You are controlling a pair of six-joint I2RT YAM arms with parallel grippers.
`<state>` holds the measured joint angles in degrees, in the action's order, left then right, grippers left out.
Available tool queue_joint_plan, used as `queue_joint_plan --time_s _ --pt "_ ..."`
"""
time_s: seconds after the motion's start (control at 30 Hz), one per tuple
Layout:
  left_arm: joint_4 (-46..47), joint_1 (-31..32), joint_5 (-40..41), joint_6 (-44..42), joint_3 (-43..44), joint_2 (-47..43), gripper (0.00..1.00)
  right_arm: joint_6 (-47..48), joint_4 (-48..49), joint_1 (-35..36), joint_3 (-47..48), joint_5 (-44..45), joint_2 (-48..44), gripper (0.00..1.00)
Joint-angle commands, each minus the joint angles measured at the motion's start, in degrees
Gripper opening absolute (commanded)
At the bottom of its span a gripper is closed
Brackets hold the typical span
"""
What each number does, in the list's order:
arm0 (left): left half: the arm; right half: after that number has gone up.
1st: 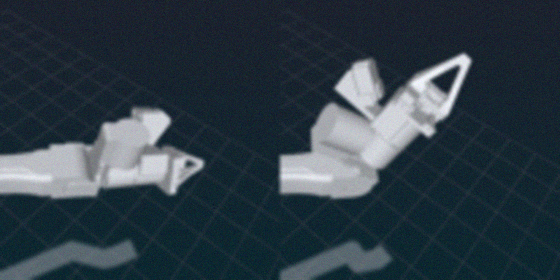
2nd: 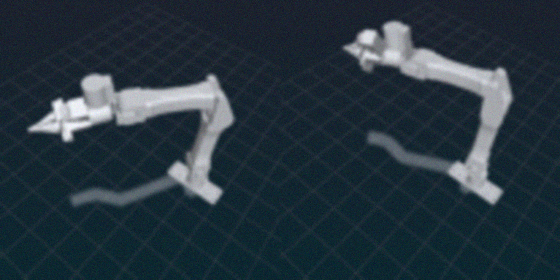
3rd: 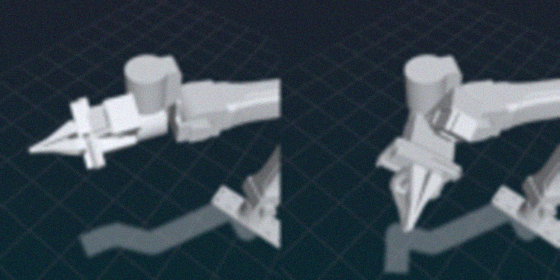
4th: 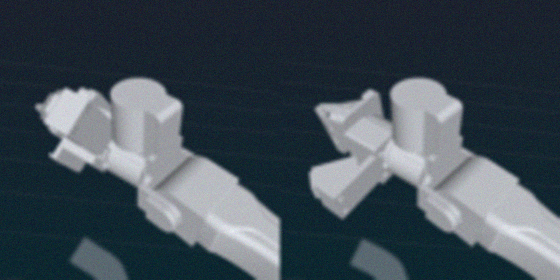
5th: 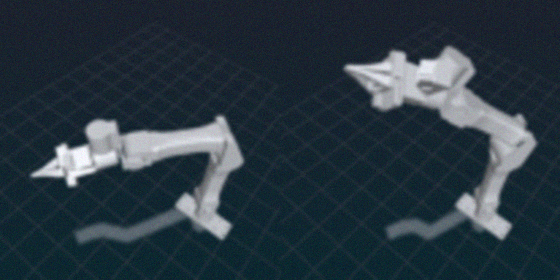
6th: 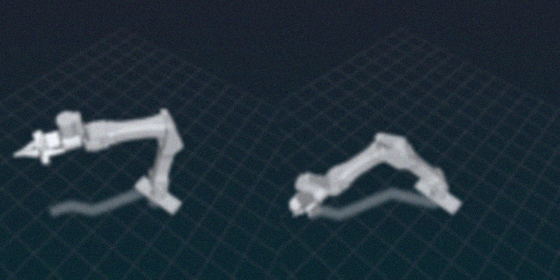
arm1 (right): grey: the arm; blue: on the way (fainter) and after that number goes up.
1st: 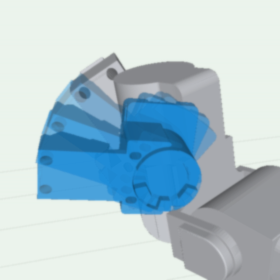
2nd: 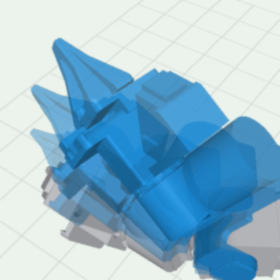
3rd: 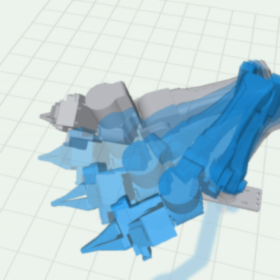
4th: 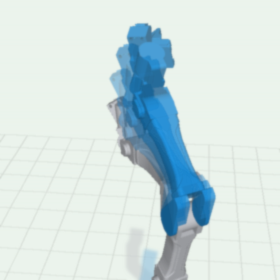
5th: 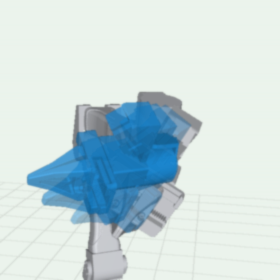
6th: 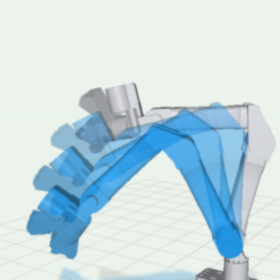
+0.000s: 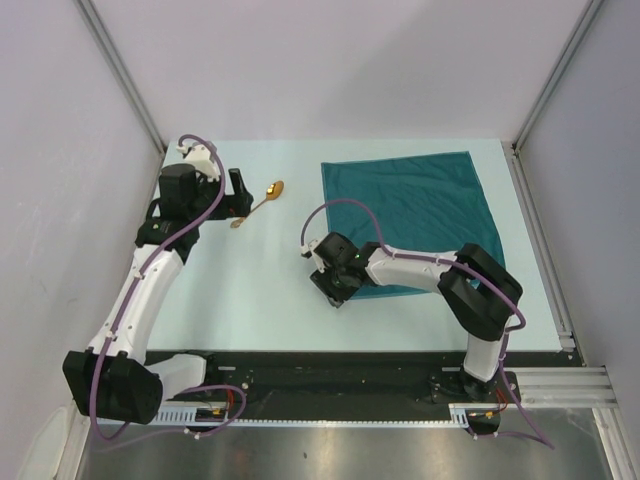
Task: Fold the napkin, place the utensils inside, and roll it up
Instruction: Fold the napkin
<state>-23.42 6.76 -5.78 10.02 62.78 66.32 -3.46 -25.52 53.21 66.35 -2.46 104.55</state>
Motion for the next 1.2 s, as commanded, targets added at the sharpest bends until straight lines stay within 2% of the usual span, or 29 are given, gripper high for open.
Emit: queue_joint_plan --time_s 0.0,0.1,0.13,0.2,0.43,0.5,0.7,0.97,1.03,1.17 --pt "1.45 -0.61 -1.25 -0.35 -0.03 -0.49 1.0 0.92 -0.32 0.49 1.5 1.93 1.18 0.47" --pt "1.62 -0.7 -1.34 -0.18 -0.03 -0.5 1.0 1.35 -0.41 0.67 1.42 1.93 2.06 0.44" --pt "1.62 -0.7 -1.43 -0.26 -0.12 -0.67 1.0 1.53 -0.5 0.84 1.33 1.93 2.49 0.39" --pt "1.8 -0.79 -1.34 -0.18 -0.12 -0.67 1.0 1.97 -0.85 0.84 1.24 2.28 2.93 0.36" --pt "1.89 -1.05 -1.78 0.17 -0.21 -0.85 1.0 2.58 -1.46 1.19 1.24 1.93 4.08 0.05" --pt "1.89 -1.05 -1.86 0.09 -0.21 -0.93 1.0 2.93 -2.16 1.72 2.03 1.32 3.99 0.0" --pt "1.89 -1.14 -2.48 0.44 -0.12 -1.11 1.0 3.03 -7.87 5.85 6.6 -3.15 4.17 0.0" --pt "1.97 -1.23 -3.54 0.61 -0.12 -1.81 1.0 -2.41 -11.48 11.91 13.36 -9.14 4.43 0.0" --pt "1.97 -1.23 -3.62 0.7 -0.12 -1.99 1.0 -2.86 -12.18 11.66 14.95 -8.27 3.91 0.0" --pt "1.89 -1.23 -3.27 0.35 -0.03 -1.9 1.0 0.46 -14.73 6.66 15.92 -3.35 2.33 0.0"
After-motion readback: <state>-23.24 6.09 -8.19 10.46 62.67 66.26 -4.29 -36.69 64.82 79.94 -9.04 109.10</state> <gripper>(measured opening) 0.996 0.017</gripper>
